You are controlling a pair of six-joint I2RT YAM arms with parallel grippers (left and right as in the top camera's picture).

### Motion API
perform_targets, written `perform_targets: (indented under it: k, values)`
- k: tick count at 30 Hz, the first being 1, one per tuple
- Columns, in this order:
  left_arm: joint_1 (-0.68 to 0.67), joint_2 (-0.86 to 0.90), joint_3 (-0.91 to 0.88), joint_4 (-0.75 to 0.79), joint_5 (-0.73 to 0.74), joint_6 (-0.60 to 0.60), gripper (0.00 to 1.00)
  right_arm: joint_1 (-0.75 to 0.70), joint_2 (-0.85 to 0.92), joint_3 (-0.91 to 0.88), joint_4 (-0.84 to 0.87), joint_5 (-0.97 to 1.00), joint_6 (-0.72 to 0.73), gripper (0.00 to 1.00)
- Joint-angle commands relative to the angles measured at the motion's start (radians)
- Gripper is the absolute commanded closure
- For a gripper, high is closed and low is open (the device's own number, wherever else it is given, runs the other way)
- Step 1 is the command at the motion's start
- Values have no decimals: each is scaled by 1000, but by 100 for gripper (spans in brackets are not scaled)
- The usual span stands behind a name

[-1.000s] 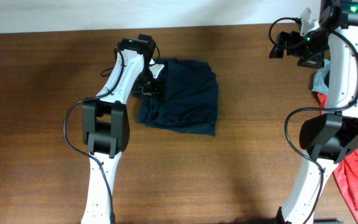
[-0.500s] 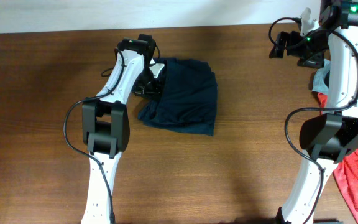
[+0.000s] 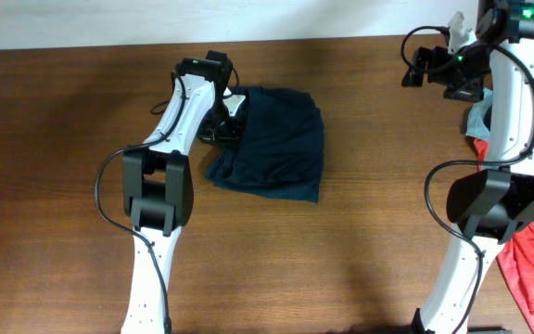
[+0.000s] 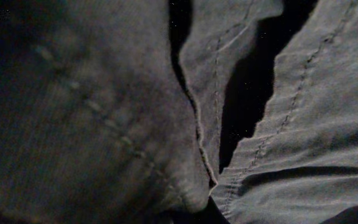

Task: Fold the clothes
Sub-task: 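Grasp the folded navy shorts' left edge with the left gripper, then drag the folded shorts leftward to the table's left edge with left gripper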

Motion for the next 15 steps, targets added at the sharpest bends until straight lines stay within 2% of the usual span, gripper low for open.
perform_targets:
  k: [1,15]
  values:
    - [-5,55,-32,20,-38,-10,99,-2,1,2,0,-2,2,1]
    - [-4,55,-32,35,-38,-10,99,-2,1,2,0,-2,2,1]
